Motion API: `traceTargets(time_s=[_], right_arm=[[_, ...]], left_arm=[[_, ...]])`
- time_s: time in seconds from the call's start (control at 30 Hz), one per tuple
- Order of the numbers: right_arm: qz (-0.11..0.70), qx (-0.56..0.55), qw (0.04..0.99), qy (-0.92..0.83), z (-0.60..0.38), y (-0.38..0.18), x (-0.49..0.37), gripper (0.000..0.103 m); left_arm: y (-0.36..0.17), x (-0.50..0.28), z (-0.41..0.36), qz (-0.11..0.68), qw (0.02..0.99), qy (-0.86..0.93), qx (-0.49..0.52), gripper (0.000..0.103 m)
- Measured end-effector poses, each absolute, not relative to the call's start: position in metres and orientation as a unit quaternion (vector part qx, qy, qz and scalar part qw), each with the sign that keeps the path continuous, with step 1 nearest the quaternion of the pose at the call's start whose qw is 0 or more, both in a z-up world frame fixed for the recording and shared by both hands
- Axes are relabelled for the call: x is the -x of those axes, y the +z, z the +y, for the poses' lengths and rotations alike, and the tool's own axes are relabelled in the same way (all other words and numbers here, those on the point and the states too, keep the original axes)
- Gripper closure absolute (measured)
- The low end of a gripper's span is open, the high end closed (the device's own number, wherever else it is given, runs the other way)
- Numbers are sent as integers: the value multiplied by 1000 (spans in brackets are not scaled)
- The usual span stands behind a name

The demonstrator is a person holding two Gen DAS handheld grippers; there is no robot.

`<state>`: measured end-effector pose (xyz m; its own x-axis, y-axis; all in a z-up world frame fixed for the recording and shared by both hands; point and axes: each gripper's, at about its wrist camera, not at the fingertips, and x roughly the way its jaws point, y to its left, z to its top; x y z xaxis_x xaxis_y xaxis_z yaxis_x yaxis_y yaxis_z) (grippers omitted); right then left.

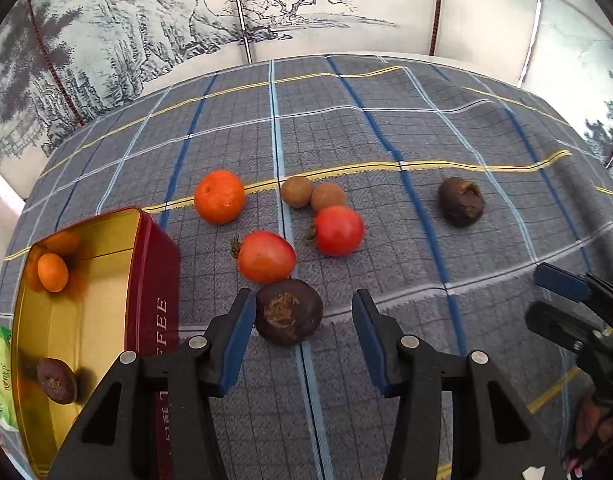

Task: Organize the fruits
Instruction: 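Move the left gripper to the dark brown fruit and grasp it, then grasp the red round fruit with the right gripper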

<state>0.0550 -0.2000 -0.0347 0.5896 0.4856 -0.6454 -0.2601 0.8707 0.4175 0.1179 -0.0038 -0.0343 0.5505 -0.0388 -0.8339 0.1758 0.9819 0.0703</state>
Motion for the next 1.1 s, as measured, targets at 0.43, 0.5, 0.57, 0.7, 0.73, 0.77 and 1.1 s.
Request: traceTargets(time_s=[0.43,0.5,0.57,0.7,0.73,0.77,1.1], right_arm=[[397,-145,881,212,-201,-34,-56,29],[397,-145,882,209,-201,-33,-55,29],[400,-136,880,216,-197,-32,-57,29],[399,-114,873,255,-180,-23,-67,29],[398,-113,870,267,-175,-20,-71,29],[395,-111,867,282,-169,-16,-77,29],[419,-38,844,333,-95,-21,-136,42]], left_arm=[[-44,-99,-3,445,893,-47,-58,71],[-43,-85,-4,427,902,-49,-48,71],[-42,-76,-4,416,907,-59,-41,71],[-41,-62,-6,392,916,-68,-50,71],[-40,-60,-5,389,918,-70,-44,71],[-38,-59,-3,385,920,-72,-36,71],[-39,-60,18,385,920,-69,22,71]])
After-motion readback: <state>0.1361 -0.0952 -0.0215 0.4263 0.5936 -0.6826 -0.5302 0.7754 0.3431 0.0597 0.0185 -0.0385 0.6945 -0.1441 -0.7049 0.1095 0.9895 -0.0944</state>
